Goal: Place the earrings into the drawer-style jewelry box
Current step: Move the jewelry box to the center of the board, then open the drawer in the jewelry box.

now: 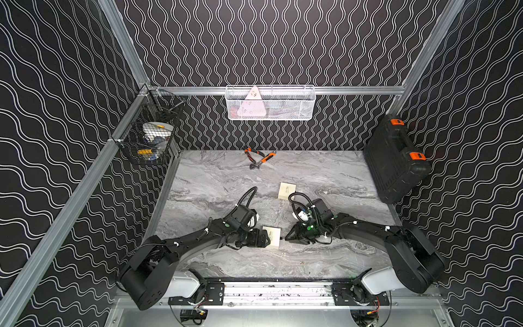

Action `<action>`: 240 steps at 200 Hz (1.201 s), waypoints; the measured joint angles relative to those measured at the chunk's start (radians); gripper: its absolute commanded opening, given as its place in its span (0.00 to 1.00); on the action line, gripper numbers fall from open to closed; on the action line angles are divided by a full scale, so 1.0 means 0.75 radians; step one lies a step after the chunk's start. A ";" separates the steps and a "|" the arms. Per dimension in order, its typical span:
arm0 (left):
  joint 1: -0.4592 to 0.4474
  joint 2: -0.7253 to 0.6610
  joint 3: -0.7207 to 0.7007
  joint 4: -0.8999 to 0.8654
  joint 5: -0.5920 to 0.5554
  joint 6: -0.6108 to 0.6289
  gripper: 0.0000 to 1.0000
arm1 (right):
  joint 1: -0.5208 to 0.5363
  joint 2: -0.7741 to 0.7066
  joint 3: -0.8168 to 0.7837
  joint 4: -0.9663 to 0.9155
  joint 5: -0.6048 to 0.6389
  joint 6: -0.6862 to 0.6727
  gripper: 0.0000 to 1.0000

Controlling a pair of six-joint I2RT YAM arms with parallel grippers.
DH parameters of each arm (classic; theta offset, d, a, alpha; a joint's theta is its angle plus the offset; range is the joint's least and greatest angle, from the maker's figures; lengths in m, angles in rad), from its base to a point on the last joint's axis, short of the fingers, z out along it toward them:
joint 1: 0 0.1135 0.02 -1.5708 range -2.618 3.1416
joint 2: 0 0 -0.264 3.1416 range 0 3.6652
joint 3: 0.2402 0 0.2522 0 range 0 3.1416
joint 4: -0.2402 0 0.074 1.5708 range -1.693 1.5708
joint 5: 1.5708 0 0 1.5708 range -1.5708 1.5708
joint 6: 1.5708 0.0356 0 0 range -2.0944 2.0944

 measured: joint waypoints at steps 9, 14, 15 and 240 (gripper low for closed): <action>0.000 0.004 -0.001 0.003 0.008 0.004 0.97 | 0.003 0.019 -0.009 0.034 -0.007 0.015 0.28; -0.002 0.006 -0.001 0.006 0.012 0.007 0.96 | 0.005 0.031 -0.011 0.049 -0.007 0.019 0.28; -0.003 0.006 0.000 0.007 0.013 0.007 0.96 | 0.006 0.035 -0.012 0.053 -0.006 0.019 0.28; -0.003 0.129 0.099 -0.051 -0.126 0.108 0.91 | 0.024 0.272 -0.023 0.358 -0.088 0.099 0.08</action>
